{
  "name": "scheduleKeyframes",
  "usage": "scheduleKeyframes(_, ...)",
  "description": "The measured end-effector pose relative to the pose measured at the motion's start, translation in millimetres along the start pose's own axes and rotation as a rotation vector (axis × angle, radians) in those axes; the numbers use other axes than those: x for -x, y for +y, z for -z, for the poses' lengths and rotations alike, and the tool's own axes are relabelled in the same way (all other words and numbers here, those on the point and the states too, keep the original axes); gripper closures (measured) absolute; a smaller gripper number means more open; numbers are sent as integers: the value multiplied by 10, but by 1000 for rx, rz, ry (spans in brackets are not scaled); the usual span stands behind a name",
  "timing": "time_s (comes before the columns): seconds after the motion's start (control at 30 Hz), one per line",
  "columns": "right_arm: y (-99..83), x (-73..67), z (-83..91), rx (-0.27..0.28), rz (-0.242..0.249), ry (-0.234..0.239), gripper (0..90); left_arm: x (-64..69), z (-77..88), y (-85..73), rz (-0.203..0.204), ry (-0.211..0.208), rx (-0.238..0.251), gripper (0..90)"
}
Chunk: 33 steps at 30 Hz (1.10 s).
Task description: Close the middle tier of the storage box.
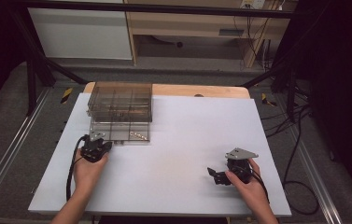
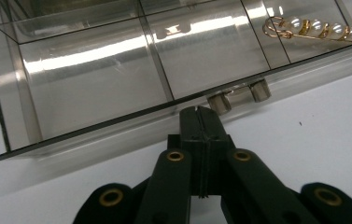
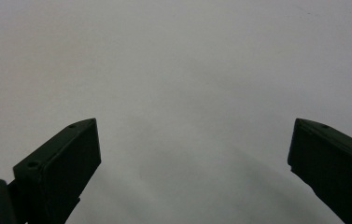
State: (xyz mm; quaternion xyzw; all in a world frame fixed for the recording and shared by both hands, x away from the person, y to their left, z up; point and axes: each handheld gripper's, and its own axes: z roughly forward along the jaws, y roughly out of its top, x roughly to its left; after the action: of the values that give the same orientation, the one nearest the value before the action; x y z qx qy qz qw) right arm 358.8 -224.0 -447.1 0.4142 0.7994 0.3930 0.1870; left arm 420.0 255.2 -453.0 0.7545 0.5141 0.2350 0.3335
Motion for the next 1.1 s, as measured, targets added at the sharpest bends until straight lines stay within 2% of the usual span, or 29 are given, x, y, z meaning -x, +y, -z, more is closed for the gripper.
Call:
scheduleKeyframes(0.2,-2,-4,-10,-3,2,1,29,11,-14,16,-8,7,-2,900)
scheduleKeyframes(0.5,-2,-10,-7,-3,0,2,29,2,-27,27,11,-6,5,900)
scheduleKeyframes(1.1,-5,-9,-14,-11,11,5,30,-14,-42,34,21,-20,8,900)
